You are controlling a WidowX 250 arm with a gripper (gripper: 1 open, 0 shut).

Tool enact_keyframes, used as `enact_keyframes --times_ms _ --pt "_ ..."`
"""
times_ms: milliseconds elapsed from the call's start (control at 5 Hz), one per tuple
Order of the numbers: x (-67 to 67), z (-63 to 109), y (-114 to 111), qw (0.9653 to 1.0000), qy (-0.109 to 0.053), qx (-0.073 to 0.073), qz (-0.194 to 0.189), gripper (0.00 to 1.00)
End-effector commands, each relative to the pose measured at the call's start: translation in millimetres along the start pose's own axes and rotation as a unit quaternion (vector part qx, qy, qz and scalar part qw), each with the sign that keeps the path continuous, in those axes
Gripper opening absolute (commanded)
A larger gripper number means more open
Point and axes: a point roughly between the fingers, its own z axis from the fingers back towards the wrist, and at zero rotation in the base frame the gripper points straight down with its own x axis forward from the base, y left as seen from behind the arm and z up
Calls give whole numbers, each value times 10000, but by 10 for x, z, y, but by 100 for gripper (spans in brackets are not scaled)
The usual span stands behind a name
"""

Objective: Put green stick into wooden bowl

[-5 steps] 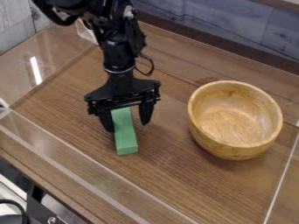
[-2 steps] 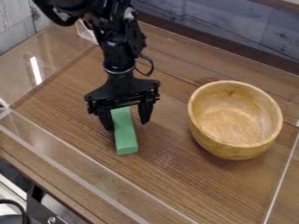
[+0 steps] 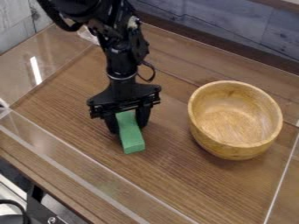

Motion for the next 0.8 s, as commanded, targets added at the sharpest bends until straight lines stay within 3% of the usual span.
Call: enact_keyframes --times_ms 0,600 --pt "43 94 -40 9999 -119 -50 -53 0" --pt "46 195 -25 9999 -66 107 -110 0"
